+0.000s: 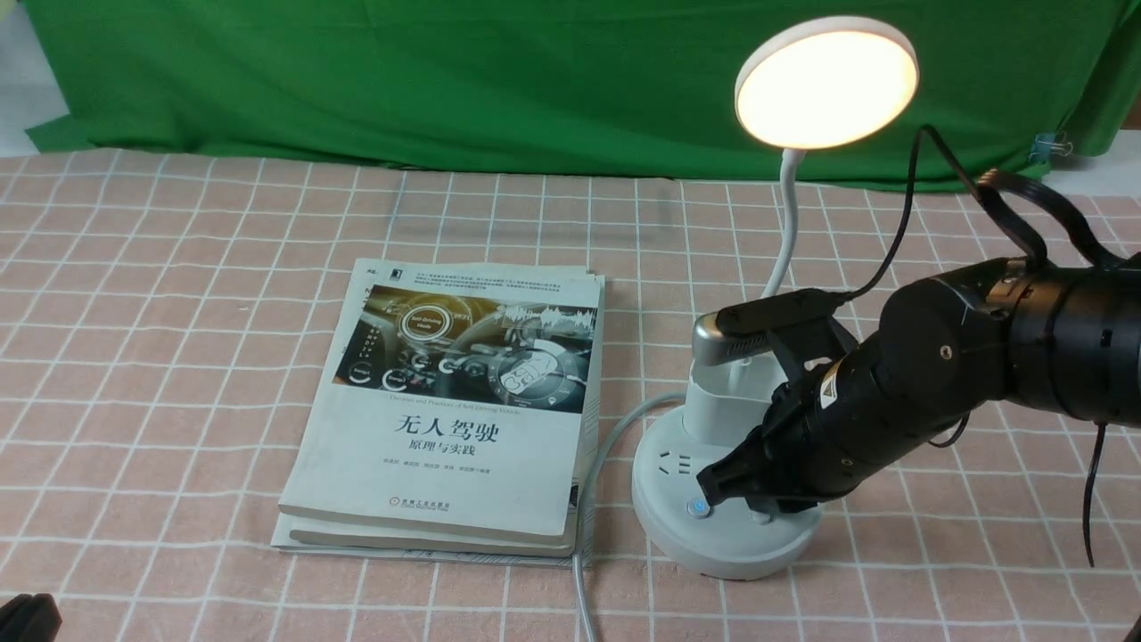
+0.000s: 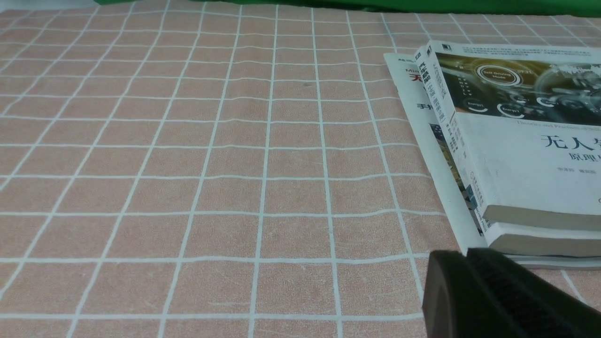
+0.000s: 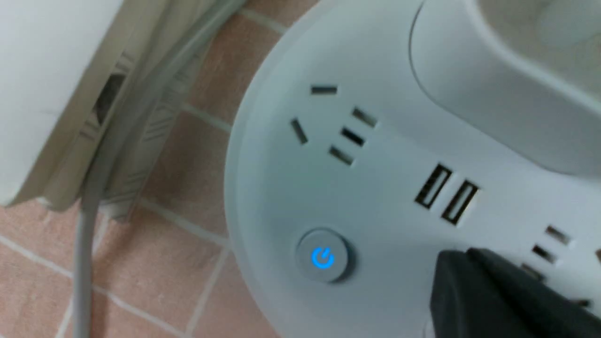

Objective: Turn off the table lamp on the pink coffee tablecloth by hand.
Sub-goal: 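Press the power button on the lamp base to turn the lamp off with the right gripper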

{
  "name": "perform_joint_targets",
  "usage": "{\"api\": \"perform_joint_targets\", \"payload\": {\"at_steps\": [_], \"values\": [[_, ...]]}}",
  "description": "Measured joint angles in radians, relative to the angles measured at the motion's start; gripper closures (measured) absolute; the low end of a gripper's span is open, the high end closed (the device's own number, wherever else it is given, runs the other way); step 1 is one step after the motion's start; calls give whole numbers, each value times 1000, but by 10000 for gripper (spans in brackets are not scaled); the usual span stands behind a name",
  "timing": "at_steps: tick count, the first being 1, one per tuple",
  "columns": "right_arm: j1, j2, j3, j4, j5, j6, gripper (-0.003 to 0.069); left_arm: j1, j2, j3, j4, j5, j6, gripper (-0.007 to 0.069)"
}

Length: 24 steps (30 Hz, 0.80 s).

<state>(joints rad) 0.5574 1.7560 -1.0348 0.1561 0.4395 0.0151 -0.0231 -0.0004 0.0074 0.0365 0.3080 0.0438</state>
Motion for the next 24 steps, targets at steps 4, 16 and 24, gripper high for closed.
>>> {"api": "perform_joint_targets", "payload": {"at_steps": [4,16,24], "values": [[0,6,-7,0,4,0,617,0,0,0,0,0,0,618],[0,-94,5,-1,38,1,617,0,0,0,0,0,0,618],[2,-26,5,-1,48,12,617,0,0,0,0,0,0,618]]}}
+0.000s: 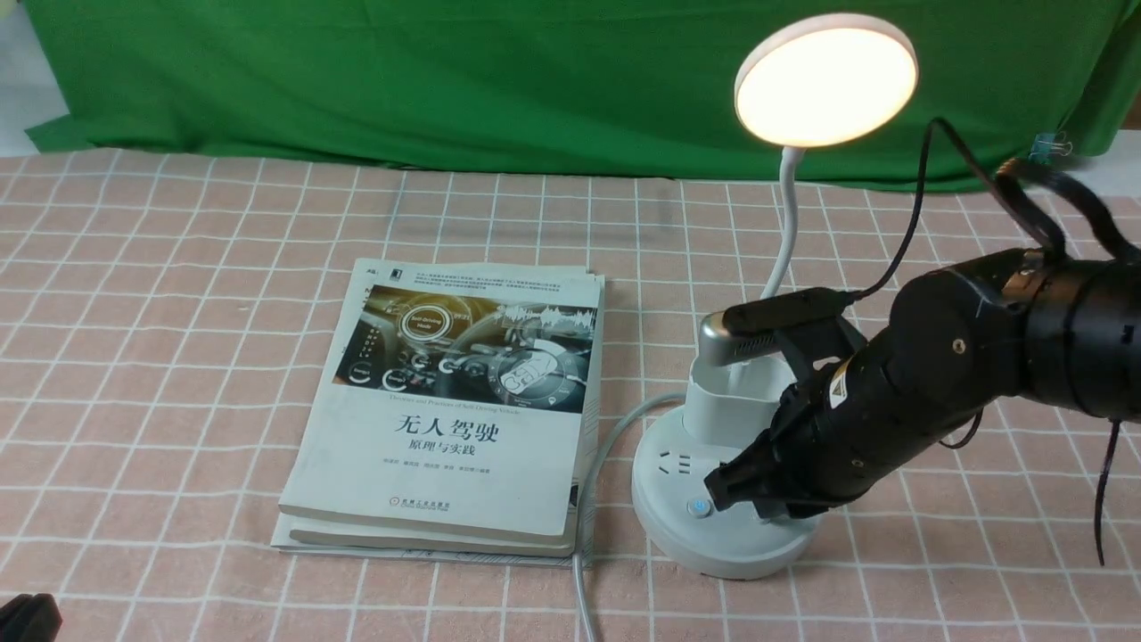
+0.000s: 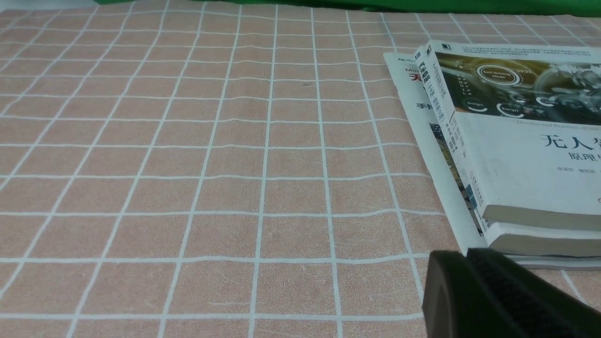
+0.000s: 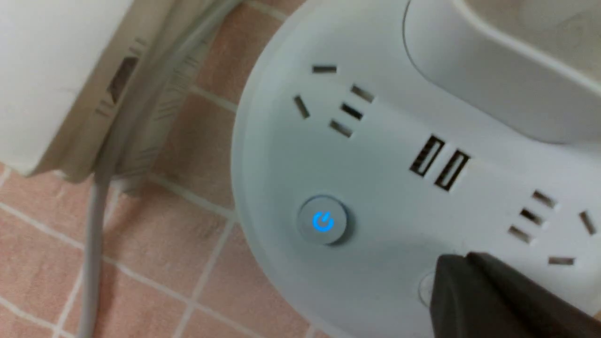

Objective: Turn off the table lamp on the pink coffee tablecloth by hand.
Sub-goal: 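Press the power button on the lamp base to turn the lamp off with the right gripper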

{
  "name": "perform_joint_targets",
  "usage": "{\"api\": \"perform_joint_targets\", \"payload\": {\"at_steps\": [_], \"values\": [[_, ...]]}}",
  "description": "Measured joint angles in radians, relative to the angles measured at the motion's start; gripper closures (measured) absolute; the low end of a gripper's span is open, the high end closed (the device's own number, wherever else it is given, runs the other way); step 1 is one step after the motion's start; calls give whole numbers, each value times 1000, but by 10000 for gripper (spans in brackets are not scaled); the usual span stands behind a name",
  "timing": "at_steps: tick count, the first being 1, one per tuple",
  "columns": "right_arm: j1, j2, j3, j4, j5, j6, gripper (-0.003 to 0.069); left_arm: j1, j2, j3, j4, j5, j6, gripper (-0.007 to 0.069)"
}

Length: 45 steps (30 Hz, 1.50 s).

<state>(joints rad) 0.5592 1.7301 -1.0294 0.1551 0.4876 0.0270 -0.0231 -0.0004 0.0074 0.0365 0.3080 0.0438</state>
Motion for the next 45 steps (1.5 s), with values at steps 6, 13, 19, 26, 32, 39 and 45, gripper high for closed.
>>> {"api": "perform_joint_targets", "payload": {"at_steps": [6,13,19,26,32,39,45], "values": [[0,17,-7,2,4,6,616,0,0,0,1,0,0,618],[1,-36,-1,2,15,6,616,0,0,0,1,0,0,618],[1,-72,-1,2,26,6,616,0,0,0,1,0,0,618],[1,7,-3,2,26,6,616,0,0,0,1,0,0,618],[1,12,-5,4,19,6,615,0,0,0,1,0,0,618],[8,-37,-1,4,7,8,614,0,0,0,1,0,0,618],[9,-23,-1,5,-4,8,614,0,0,0,1,0,0,618]]}}
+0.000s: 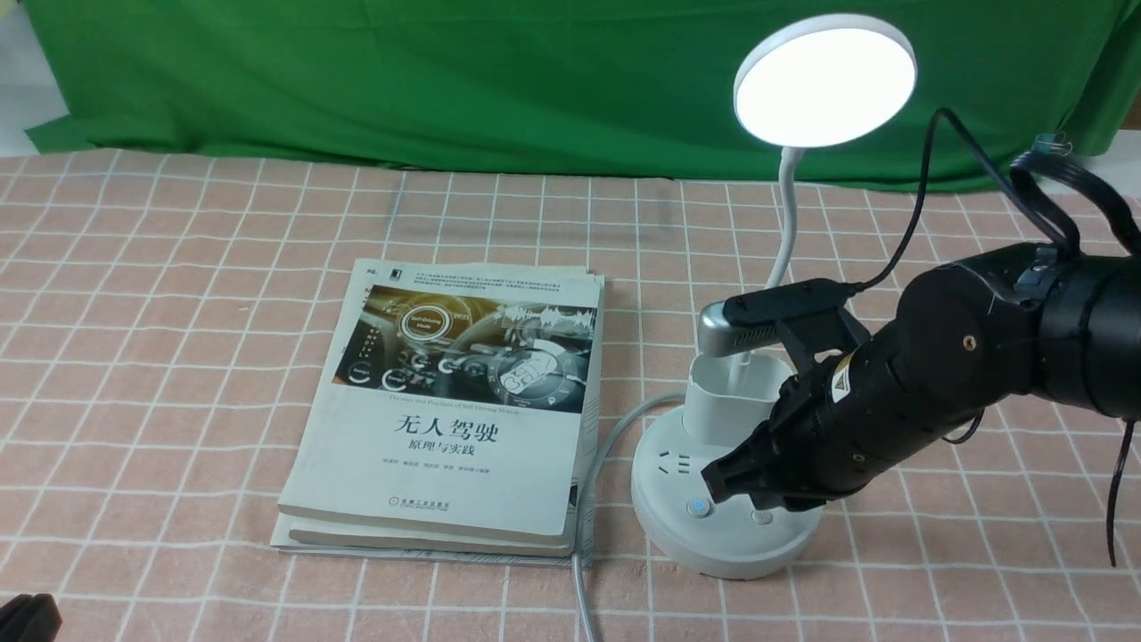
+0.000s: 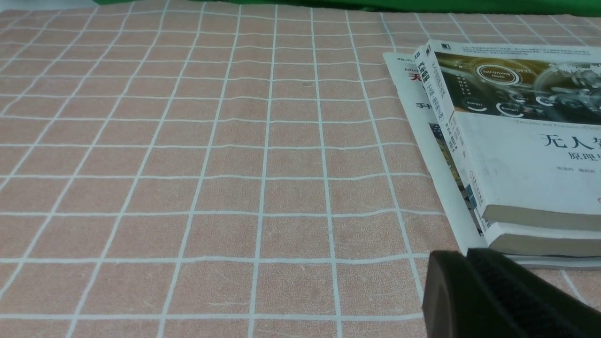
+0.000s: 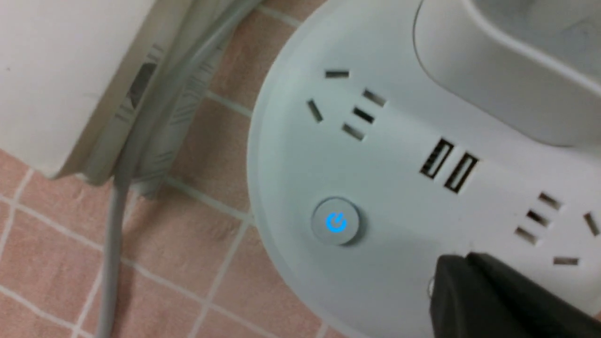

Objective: Turn off the table lamp on the pink coffee tablecloth by hand.
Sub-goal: 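Press the power button on the lamp base to turn the lamp off with the right gripper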

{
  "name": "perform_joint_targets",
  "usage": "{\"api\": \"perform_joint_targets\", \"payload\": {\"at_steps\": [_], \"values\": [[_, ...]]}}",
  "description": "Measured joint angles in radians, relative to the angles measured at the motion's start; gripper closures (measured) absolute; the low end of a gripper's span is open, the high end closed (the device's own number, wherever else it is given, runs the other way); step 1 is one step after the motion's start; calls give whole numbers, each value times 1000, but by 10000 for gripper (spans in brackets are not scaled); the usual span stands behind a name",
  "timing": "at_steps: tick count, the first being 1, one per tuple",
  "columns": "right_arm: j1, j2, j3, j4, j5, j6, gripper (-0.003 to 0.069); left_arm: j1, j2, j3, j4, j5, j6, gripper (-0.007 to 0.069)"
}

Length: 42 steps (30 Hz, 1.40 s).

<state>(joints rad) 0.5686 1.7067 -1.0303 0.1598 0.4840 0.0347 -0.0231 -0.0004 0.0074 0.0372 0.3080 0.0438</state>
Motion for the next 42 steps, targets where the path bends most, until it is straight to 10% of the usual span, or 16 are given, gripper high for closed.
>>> {"api": "perform_joint_targets", "payload": {"at_steps": [42], "values": [[3,9,0,0,-3,-26,613,0,0,0,2,0,0,618]]}}
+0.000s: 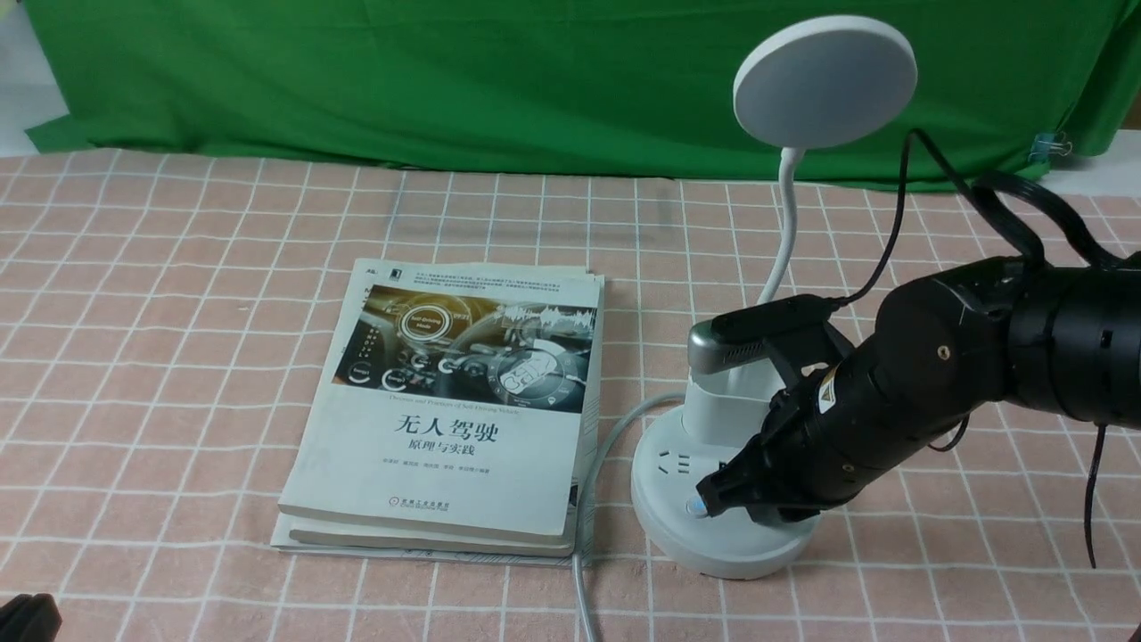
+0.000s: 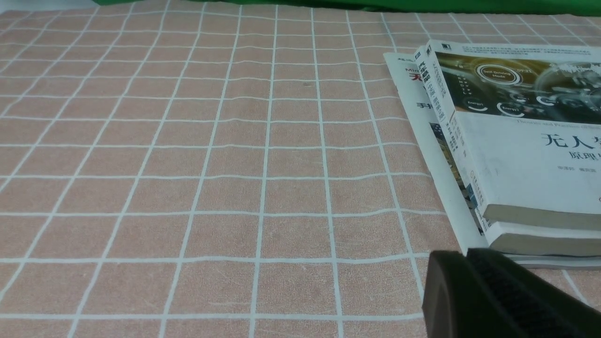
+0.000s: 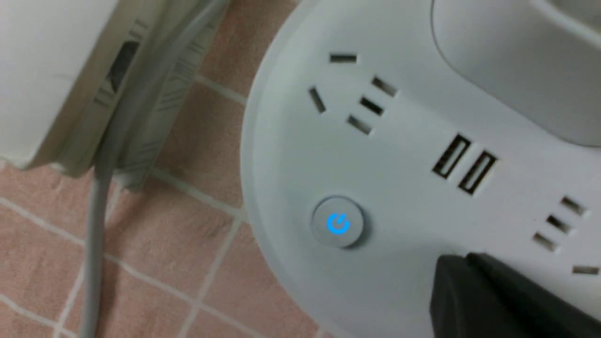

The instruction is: Turn off the table lamp on the pink coffee tablecloth by hand.

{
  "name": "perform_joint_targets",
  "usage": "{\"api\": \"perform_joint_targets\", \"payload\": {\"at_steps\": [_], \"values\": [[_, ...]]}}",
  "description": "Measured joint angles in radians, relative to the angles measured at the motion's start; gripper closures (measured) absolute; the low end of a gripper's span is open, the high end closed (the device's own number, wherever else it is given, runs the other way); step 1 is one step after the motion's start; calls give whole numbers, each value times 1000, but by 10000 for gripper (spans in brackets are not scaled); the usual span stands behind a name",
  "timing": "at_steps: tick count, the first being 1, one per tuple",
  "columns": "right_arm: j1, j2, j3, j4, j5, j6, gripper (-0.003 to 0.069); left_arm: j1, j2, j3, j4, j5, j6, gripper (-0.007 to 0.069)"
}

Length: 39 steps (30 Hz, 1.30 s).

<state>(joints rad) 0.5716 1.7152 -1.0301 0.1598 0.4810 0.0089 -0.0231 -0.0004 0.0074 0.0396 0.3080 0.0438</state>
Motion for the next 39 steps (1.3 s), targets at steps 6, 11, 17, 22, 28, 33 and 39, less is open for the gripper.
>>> {"api": "perform_joint_targets", "payload": {"at_steps": [6,11,17,22,28,33,39], "values": [[6,-181,21,-14,69,-1,613,0,0,0,0,0,0,618],[6,-373,60,-28,155,-1,613,0,0,0,0,0,0,618],[6,-559,121,-30,222,1,613,0,0,0,0,0,0,618],[6,-669,129,-30,290,36,611,0,0,0,0,0,0,618],[6,-747,129,-52,289,44,601,0,0,0,0,0,0,618],[6,-776,129,-117,289,44,618,0,0,0,0,0,0,618],[-65,-858,244,-182,204,41,623,0,0,0,0,0,0,618]]}}
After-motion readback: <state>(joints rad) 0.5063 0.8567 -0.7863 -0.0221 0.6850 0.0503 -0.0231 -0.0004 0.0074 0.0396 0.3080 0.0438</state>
